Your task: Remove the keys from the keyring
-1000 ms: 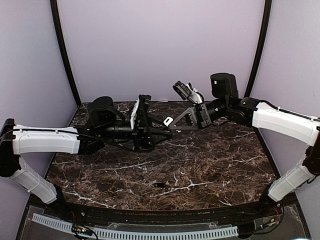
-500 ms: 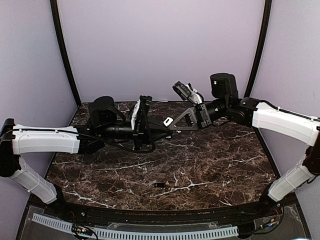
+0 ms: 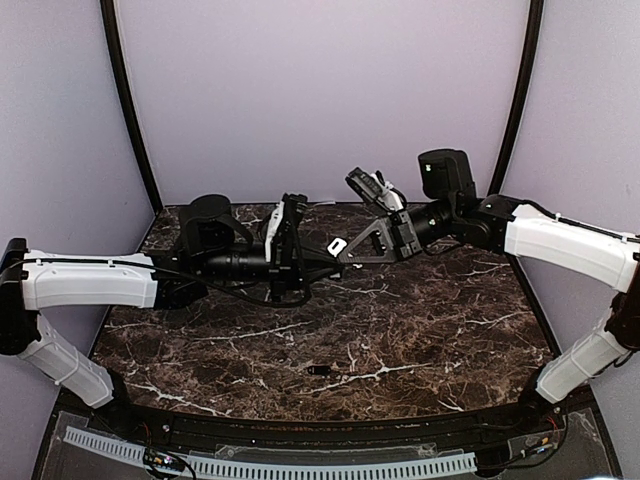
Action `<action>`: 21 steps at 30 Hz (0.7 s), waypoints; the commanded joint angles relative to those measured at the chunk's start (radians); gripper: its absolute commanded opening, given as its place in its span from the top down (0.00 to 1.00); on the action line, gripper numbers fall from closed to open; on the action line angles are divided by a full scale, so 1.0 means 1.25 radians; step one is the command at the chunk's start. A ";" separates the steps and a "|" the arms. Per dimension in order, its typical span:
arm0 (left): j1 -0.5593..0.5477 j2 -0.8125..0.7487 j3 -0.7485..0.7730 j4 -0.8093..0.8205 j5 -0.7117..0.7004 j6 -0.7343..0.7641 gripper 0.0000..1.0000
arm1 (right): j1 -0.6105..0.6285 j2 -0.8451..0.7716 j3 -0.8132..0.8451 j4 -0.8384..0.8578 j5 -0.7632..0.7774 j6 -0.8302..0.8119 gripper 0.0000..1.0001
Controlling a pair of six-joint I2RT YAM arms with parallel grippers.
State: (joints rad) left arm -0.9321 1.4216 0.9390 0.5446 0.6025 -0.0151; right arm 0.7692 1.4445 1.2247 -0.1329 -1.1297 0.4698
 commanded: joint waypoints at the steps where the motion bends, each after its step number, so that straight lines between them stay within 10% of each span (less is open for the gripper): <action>1: 0.003 -0.032 -0.006 -0.054 -0.047 0.012 1.00 | -0.003 -0.012 0.030 -0.050 0.008 -0.044 1.00; 21: 0.002 0.004 0.038 -0.265 -0.087 0.067 1.00 | -0.020 0.012 0.073 -0.120 0.029 -0.102 1.00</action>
State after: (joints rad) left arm -0.9340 1.4124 0.9703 0.3340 0.5282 0.0380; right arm 0.7521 1.4631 1.2602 -0.3023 -1.0607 0.3782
